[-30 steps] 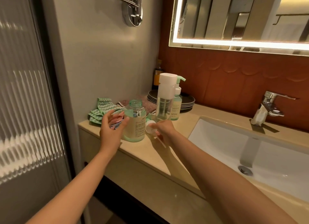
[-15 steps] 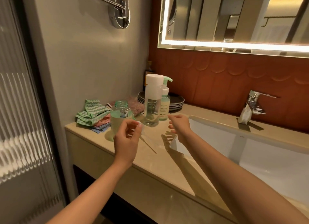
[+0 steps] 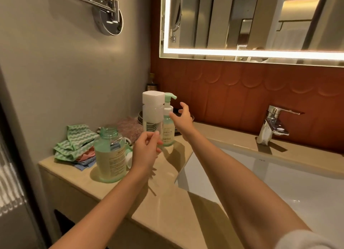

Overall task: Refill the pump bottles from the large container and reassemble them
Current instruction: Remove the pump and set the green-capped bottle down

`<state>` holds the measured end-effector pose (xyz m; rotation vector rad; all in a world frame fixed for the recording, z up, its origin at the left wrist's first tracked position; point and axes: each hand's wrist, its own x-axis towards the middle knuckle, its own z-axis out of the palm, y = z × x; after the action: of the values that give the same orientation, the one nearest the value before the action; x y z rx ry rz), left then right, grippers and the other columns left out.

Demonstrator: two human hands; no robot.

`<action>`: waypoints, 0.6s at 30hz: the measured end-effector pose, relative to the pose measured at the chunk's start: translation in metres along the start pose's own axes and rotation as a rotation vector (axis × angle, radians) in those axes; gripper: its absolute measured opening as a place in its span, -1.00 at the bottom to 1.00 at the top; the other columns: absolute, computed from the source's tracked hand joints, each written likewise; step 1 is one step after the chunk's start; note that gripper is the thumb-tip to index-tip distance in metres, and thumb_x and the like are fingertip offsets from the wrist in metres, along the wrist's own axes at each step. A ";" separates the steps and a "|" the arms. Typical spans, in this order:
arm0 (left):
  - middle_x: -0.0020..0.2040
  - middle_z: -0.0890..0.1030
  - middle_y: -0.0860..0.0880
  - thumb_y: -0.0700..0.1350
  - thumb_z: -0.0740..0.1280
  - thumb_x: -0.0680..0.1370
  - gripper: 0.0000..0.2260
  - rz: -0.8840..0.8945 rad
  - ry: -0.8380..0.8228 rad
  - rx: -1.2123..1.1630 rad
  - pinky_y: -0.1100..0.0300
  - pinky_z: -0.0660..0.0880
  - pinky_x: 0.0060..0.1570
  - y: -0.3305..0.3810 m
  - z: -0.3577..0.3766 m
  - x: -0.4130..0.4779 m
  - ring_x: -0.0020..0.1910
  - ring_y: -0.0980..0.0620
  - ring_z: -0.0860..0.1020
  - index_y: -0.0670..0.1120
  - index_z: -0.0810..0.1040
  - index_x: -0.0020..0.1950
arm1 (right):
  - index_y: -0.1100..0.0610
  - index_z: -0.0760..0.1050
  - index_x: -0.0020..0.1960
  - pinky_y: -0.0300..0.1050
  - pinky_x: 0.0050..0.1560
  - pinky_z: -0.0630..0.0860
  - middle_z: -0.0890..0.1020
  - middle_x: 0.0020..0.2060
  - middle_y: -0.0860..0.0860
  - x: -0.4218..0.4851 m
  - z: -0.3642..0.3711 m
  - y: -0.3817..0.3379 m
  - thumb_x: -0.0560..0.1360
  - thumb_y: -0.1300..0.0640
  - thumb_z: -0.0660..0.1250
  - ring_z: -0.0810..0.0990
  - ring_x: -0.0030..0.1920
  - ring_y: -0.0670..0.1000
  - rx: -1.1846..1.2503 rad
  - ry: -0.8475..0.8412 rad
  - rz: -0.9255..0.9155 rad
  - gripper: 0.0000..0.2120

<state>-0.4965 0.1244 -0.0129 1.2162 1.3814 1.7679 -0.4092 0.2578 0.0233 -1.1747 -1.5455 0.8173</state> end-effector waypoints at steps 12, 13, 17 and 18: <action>-0.23 0.56 -0.04 -0.03 0.16 0.61 -0.77 -0.059 -0.036 -0.048 0.28 0.40 -0.36 -0.002 0.005 0.011 -0.34 0.10 0.45 -0.15 0.52 -0.05 | 0.10 0.17 0.45 0.14 0.26 0.43 0.45 0.30 0.10 0.034 0.009 -0.005 0.48 0.17 0.35 0.46 0.27 0.12 -0.185 -0.293 -0.043 -0.40; -0.22 0.57 -0.04 -0.03 0.16 0.61 -0.77 -0.055 -0.035 -0.042 0.29 0.40 -0.37 -0.003 0.003 0.011 -0.34 0.11 0.46 -0.15 0.52 -0.04 | 0.10 0.17 0.45 0.14 0.24 0.44 0.46 0.30 0.11 0.032 0.009 -0.005 0.50 0.16 0.33 0.47 0.26 0.12 -0.233 -0.279 -0.065 -0.41; -0.21 0.57 -0.03 -0.03 0.17 0.61 -0.77 -0.040 -0.040 -0.025 0.27 0.41 -0.34 -0.004 -0.001 0.010 -0.34 0.11 0.47 -0.14 0.53 -0.03 | 0.08 0.17 0.46 0.17 0.25 0.43 0.46 0.31 0.10 0.025 0.008 -0.004 0.51 0.10 0.31 0.46 0.27 0.13 -0.297 -0.245 -0.103 -0.42; -0.21 0.57 -0.03 -0.03 0.17 0.61 -0.77 -0.036 -0.044 -0.022 0.28 0.41 -0.34 -0.004 -0.003 0.008 -0.34 0.12 0.47 -0.14 0.53 -0.03 | 0.07 0.17 0.45 0.17 0.25 0.43 0.46 0.31 0.09 0.024 0.007 -0.003 0.51 0.10 0.31 0.46 0.27 0.13 -0.300 -0.242 -0.104 -0.43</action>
<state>-0.5027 0.1318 -0.0146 1.2040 1.3474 1.7168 -0.4178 0.2803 0.0319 -1.2295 -1.9644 0.6935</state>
